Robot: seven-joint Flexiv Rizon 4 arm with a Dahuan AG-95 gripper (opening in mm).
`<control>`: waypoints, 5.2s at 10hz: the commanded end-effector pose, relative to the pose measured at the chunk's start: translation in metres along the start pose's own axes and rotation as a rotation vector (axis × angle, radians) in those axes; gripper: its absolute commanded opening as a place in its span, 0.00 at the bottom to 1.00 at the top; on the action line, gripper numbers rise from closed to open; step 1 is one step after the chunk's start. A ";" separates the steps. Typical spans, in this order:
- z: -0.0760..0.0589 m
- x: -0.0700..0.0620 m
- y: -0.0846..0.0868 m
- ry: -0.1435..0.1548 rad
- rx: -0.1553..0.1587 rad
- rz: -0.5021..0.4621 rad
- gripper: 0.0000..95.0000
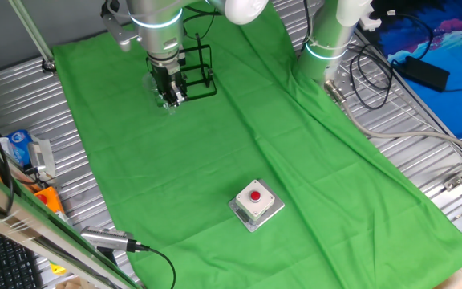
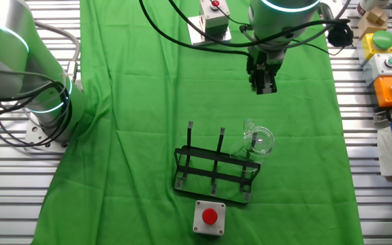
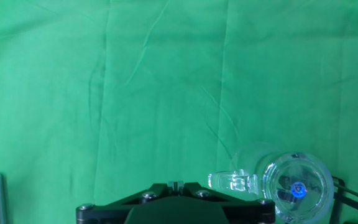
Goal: Take the cup off the cup rack
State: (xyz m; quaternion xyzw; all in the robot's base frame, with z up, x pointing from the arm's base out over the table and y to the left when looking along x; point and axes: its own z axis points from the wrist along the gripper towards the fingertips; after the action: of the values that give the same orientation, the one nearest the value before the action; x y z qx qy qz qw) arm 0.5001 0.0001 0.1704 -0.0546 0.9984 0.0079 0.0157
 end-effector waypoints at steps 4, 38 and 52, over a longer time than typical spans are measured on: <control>0.000 0.000 0.000 -0.001 0.000 -0.168 0.00; 0.000 0.000 0.000 0.133 -0.052 -0.464 0.00; -0.003 0.004 -0.005 0.200 -0.051 -0.605 0.20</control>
State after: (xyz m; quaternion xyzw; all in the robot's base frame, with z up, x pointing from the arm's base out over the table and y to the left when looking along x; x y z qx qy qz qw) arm 0.4976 -0.0043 0.1725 -0.3376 0.9377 0.0284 -0.0772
